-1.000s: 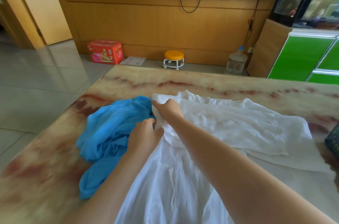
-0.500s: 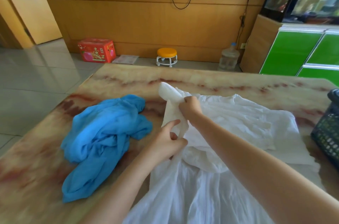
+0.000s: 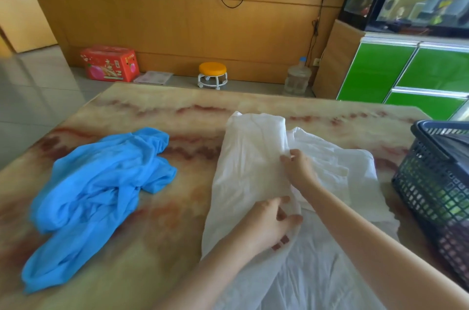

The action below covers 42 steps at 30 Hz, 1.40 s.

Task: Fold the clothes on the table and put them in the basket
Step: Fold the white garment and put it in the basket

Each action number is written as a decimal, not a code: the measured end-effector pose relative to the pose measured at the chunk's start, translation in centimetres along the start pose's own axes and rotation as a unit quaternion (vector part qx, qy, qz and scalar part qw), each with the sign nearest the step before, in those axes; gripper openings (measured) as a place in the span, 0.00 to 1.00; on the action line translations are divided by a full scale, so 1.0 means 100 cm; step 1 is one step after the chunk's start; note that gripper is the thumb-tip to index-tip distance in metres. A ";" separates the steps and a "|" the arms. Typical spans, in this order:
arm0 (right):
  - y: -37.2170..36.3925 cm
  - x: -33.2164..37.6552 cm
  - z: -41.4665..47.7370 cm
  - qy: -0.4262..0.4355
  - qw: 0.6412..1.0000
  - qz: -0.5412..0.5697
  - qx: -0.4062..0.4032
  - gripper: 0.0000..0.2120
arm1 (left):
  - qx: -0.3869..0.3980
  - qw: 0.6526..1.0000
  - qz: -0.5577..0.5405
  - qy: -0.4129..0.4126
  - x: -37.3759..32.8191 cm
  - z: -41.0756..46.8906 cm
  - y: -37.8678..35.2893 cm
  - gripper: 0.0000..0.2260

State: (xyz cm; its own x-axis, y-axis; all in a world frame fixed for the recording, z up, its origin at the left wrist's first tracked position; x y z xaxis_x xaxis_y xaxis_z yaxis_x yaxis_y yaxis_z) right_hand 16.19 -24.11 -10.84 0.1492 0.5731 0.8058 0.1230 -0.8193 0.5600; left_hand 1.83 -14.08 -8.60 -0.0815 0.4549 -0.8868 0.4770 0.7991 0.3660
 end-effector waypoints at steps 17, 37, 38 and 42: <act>-0.037 0.070 0.019 0.250 0.869 -0.427 -0.029 0.30 | -0.087 0.918 0.385 0.018 0.054 0.017 0.049 0.37; -0.077 0.130 0.130 0.146 0.959 -0.244 -0.014 0.11 | -0.174 0.901 0.396 -0.015 0.074 0.025 0.040 0.34; -0.073 0.129 0.136 0.122 0.965 -0.226 -0.043 0.10 | -0.171 0.902 0.397 -0.013 0.076 0.025 0.039 0.34; -0.045 0.115 0.152 0.052 0.980 -0.122 -0.146 0.15 | -0.192 0.896 0.400 -0.023 0.073 0.023 0.040 0.32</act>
State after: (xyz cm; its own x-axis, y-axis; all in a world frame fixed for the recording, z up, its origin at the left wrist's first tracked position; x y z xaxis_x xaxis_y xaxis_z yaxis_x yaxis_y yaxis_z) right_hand 32.22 -13.58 -7.01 0.0481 0.7602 0.6479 -0.1462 -0.6363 0.7574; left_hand 5.19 -8.43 -14.27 0.1925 0.9327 -0.3050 0.0301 0.3051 0.9519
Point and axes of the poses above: each hand's wrist, its own z-axis towards the middle knuckle, its own y-axis out of the back of the hand, x = y × z, the point moved 9 cm from there along z, towards the middle knuckle, and after that the axes turned 10 degrees about x, right-handed, at the moved point
